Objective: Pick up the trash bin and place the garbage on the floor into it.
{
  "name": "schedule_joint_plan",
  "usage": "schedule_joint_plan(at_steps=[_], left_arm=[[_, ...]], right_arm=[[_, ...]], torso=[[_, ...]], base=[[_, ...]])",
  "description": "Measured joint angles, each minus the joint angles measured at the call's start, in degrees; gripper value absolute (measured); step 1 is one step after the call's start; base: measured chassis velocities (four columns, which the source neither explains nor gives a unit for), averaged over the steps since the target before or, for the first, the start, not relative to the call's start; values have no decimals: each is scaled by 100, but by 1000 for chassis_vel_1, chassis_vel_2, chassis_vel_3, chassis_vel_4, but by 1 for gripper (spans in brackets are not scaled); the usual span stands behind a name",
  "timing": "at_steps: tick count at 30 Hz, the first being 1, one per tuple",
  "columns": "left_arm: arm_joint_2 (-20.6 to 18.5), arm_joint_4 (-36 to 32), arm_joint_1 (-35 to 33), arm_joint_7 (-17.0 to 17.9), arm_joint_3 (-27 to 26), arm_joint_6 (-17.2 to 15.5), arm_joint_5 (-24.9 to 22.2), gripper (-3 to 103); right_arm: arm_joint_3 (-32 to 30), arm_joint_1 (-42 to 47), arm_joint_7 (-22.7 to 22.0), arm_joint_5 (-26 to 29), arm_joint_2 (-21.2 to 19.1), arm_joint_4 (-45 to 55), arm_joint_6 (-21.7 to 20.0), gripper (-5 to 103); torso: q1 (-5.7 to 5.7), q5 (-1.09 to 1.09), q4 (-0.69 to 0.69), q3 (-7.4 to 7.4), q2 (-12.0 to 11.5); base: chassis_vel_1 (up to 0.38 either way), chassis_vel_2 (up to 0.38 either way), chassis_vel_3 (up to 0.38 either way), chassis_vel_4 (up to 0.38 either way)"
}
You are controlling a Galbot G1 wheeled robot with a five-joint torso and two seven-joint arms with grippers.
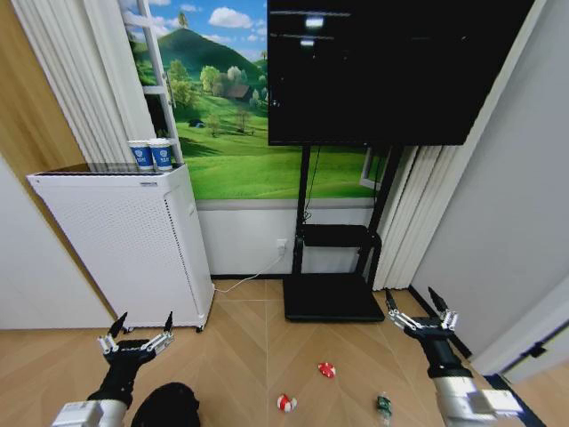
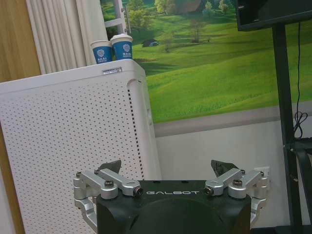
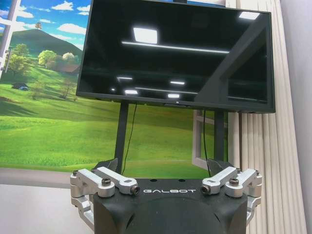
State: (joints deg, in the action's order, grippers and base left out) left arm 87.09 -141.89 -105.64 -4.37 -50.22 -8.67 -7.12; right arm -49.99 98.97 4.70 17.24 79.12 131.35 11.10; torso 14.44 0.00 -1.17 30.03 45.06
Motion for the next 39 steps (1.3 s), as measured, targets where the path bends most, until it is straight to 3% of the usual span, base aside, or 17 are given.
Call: schedule_joint_plan(at_steps=[39], left_arm=[[23, 53, -13, 24, -13, 85, -41, 100]], right_arm=[[0, 30, 107, -15, 34, 1, 80, 100]], torso=[[-441, 0, 1, -605, -1034]], base=[[12, -9, -12, 13]])
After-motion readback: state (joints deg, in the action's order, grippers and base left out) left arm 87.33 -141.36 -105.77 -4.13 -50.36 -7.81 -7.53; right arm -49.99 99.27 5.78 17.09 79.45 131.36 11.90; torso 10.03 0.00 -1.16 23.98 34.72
